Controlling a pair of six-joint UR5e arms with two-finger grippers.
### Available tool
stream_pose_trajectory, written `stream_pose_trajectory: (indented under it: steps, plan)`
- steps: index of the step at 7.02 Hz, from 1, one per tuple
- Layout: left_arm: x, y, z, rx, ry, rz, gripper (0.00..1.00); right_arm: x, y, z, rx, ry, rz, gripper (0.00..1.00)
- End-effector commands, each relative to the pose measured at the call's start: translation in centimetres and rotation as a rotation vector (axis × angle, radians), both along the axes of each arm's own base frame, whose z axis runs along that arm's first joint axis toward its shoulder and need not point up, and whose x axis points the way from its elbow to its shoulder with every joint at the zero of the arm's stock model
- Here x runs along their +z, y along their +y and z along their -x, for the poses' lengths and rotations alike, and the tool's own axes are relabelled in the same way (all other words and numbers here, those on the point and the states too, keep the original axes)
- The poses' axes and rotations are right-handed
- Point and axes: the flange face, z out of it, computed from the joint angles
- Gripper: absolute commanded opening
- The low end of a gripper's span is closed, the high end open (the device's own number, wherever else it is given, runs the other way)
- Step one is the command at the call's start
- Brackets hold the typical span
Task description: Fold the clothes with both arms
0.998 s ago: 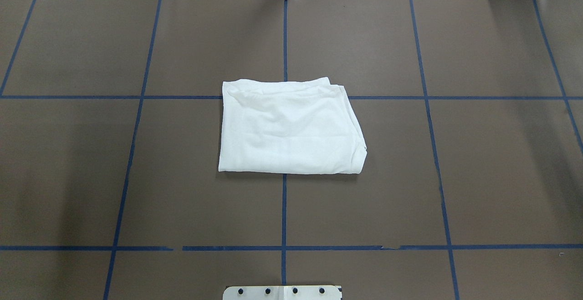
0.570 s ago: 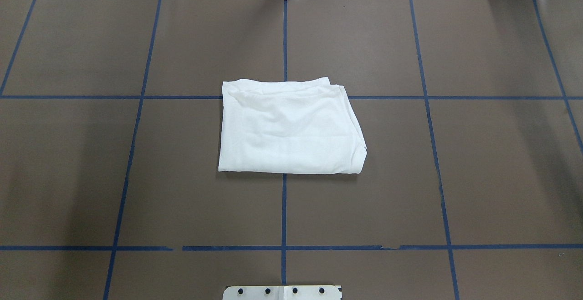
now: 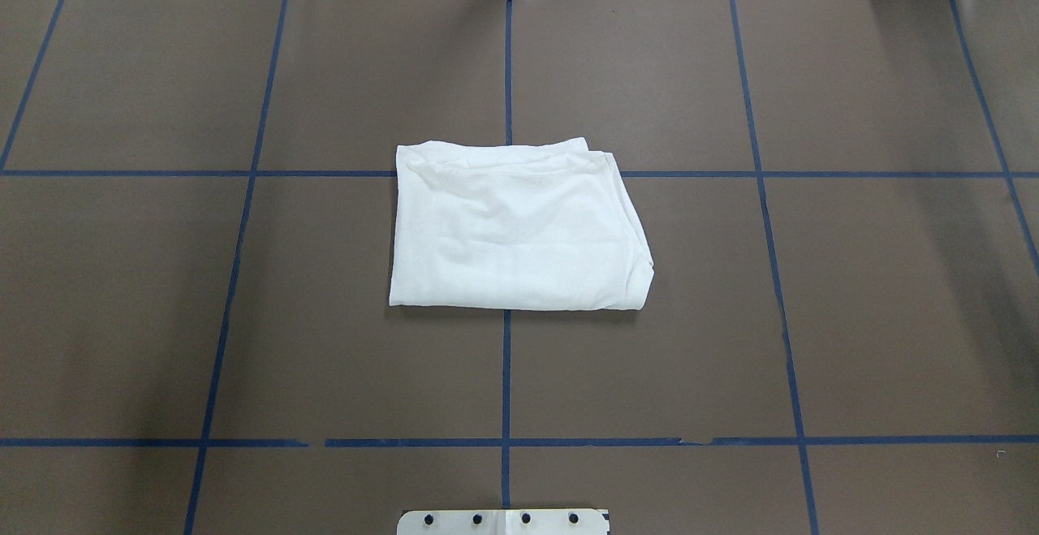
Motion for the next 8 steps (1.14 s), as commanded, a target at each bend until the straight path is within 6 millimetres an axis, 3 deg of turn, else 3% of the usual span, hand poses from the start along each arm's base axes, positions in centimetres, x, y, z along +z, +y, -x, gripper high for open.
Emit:
stream_pose_trajectory:
  steps: [1, 3, 6, 8]
  plan:
    - [0.7, 0.2, -0.1, 0.002, 0.0, 0.011, 1.0, -2.6, 1.3, -0.1, 0.008, -0.01, -0.044, 1.0]
    - [0.7, 0.6, -0.1, 0.0, -0.002, 0.011, 1.0, -2.8, 0.8, 0.3, -0.001, -0.029, -0.047, 1.0]
    - [-3.1, 0.9, -0.2, 0.003, 0.001, -0.057, 1.0, -2.5, 1.0, 0.2, -0.007, -0.023, -0.049, 1.0]
    - [-4.1, 1.1, -0.5, 0.03, 0.044, -0.069, 1.0, -3.2, 0.7, 0.4, -0.008, -0.032, -0.06, 1.0]
